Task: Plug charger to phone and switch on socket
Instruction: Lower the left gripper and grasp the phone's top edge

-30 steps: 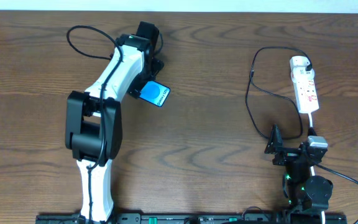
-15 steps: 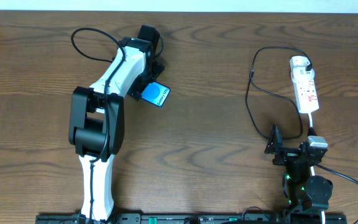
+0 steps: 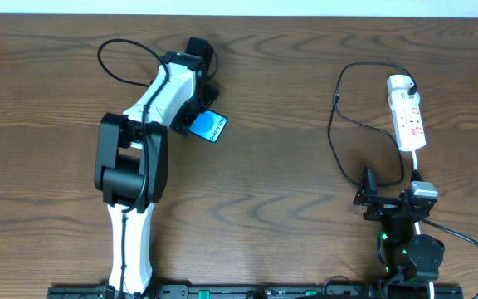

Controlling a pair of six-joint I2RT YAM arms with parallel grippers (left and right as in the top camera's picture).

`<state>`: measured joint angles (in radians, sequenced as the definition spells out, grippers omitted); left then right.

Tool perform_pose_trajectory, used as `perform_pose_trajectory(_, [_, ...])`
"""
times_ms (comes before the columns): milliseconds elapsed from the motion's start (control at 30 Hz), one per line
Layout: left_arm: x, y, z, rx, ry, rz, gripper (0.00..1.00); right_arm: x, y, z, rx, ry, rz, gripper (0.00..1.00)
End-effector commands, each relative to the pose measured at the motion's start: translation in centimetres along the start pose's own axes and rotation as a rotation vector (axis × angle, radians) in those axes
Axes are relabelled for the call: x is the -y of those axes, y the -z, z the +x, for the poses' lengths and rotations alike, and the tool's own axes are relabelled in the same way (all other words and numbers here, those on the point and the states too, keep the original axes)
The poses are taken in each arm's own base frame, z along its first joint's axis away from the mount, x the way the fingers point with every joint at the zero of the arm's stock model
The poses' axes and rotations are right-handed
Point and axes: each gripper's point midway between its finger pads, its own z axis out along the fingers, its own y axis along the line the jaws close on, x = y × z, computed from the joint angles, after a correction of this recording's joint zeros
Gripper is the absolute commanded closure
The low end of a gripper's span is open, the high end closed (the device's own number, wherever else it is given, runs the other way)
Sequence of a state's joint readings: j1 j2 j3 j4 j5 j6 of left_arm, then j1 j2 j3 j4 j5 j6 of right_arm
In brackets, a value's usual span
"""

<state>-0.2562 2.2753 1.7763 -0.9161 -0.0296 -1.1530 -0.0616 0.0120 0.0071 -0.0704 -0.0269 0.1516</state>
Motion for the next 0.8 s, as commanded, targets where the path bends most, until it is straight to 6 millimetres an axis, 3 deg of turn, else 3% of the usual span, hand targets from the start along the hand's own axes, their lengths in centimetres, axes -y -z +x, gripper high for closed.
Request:
perform_pose_trajectory(0, [-0.7, -1.6, 0.5, -0.033, 0.012, -0.044, 0.04, 0.0, 0.0, 0.1, -0.002, 0.004, 0.000, 0.01])
perform_pose_trajectory(367, [-2.1, -1.6, 1.5, -0.080, -0.018, -0.095, 0.25, 0.0, 0.0, 0.1, -0.002, 0.004, -0.001, 0.01])
perform_pose_trajectory(767, [-1.7, -0.7, 1.8, -0.110, -0.220, -0.060, 0.36, 0.0, 0.0, 0.1, -0.002, 0.004, -0.001, 0.01])
